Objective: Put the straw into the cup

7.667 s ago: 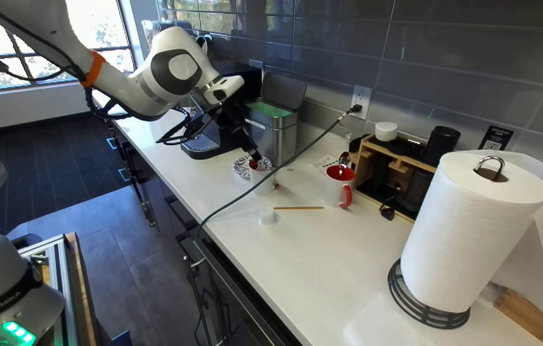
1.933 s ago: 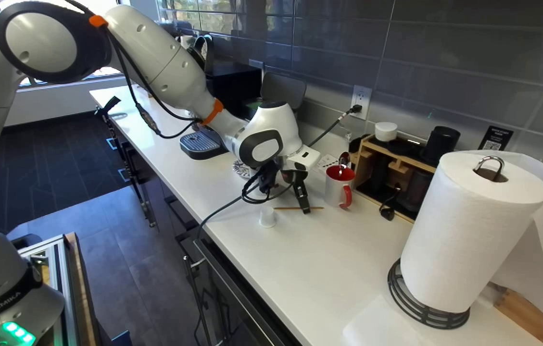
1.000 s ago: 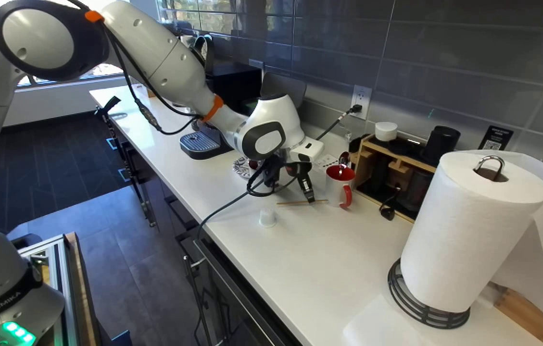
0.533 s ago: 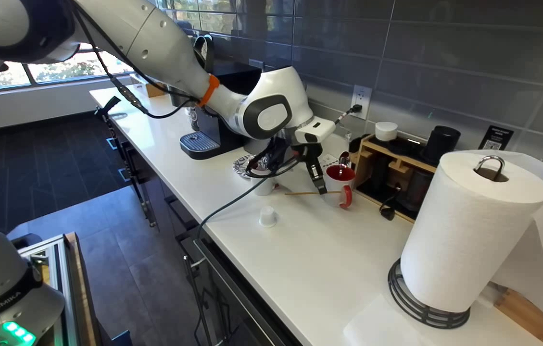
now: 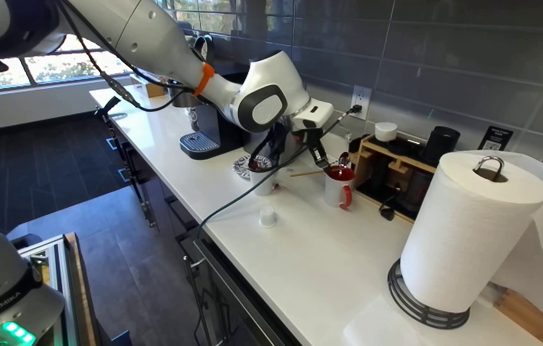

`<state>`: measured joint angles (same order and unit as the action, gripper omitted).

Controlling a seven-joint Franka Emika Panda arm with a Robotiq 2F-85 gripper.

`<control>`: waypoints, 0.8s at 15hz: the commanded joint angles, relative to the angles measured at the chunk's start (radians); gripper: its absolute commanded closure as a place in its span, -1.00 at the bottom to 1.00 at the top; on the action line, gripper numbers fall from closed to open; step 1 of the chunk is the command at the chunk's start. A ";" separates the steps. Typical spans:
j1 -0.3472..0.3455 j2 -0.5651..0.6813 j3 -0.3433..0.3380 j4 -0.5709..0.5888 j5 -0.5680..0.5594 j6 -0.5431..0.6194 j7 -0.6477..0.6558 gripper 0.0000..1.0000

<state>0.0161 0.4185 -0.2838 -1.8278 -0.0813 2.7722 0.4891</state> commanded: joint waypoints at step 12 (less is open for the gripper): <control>-0.096 0.094 0.125 -0.081 0.129 0.806 -0.298 0.99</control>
<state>-0.0932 0.4475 -0.1197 -1.9356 0.0394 3.4497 0.2108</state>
